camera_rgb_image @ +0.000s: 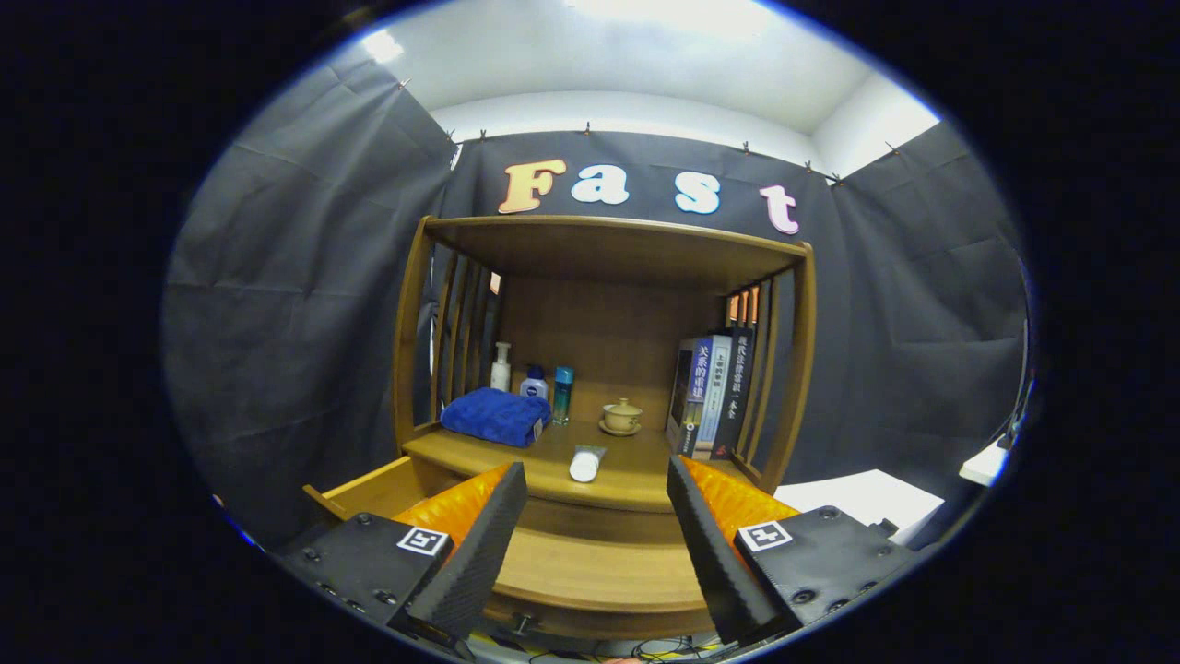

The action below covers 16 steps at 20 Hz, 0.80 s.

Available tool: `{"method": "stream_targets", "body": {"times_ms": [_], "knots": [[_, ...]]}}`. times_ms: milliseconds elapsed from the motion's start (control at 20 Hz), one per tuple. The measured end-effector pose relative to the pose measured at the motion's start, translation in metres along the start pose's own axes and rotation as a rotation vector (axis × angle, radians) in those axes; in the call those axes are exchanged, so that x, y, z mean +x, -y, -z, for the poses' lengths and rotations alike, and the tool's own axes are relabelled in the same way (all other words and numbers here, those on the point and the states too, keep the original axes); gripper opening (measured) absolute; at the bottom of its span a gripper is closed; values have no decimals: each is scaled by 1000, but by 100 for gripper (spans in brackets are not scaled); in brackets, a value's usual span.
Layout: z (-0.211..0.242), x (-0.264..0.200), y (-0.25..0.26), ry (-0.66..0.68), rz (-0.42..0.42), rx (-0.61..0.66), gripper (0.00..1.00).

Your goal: Pull open the drawer, take out the items inside it, and place them on the countertop above the cabinet.

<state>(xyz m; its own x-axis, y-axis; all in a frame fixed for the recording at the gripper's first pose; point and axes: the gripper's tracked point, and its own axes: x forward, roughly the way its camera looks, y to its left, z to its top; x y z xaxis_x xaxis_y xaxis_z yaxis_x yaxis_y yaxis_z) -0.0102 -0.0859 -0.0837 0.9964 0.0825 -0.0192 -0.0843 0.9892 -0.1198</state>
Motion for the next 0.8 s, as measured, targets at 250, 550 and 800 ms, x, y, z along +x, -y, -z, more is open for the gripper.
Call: {"method": "stream_targets", "body": {"times_ms": [250, 550, 800], "knots": [[34, -27, -19, -16, 0, 16, 99], [73, -43, -53, -45, -35, 46, 99], [113, -42, -63, -86, -15, 115, 99]]}}
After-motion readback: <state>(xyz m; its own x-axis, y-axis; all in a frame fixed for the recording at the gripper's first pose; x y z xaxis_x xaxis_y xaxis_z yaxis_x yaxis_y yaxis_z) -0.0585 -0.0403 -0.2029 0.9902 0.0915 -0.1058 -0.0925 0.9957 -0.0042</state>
